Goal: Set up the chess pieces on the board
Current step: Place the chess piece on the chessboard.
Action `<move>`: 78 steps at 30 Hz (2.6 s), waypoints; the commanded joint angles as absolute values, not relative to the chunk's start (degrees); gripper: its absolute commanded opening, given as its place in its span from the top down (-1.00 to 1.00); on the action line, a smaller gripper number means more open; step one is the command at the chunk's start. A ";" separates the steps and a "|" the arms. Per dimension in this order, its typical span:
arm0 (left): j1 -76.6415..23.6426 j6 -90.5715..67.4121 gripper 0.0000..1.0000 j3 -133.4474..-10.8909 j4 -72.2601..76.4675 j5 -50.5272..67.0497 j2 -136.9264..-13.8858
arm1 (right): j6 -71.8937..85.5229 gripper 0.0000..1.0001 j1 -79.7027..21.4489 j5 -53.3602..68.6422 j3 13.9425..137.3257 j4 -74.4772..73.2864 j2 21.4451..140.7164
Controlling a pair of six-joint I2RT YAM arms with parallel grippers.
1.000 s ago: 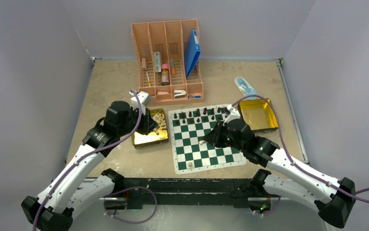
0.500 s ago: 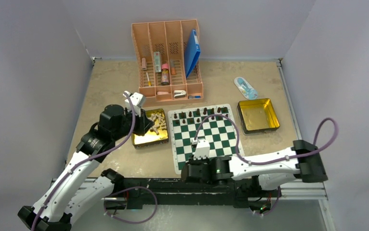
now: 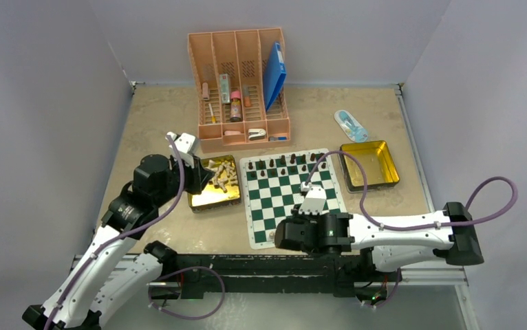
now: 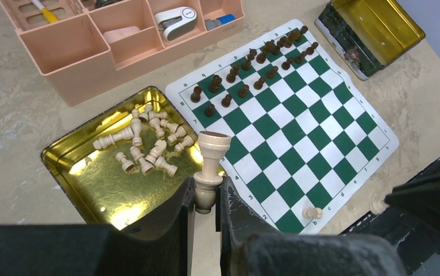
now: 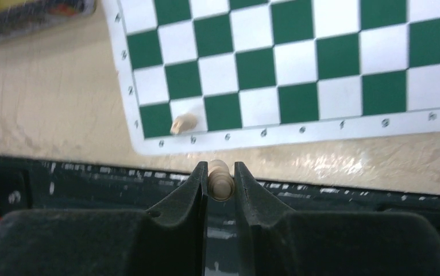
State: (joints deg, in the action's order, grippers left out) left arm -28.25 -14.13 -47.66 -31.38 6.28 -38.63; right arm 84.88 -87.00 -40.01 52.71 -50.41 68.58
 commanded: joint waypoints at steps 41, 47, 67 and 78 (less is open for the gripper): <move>-28.03 -13.83 1.00 -47.79 -29.43 6.49 -37.87 | 75.93 0.69 -78.09 -40.07 49.63 -42.18 85.57; -28.03 -14.14 1.00 -47.37 -29.54 5.72 -36.23 | 77.41 0.68 -78.13 -41.01 48.54 -42.25 84.57; -28.03 -14.41 0.99 -47.47 -29.81 5.48 -36.66 | 77.11 0.66 -78.13 -42.05 47.40 -42.09 83.03; -28.03 -14.20 0.98 -47.49 -29.75 5.71 -36.74 | 76.31 0.60 -78.13 -41.92 47.78 -40.69 83.72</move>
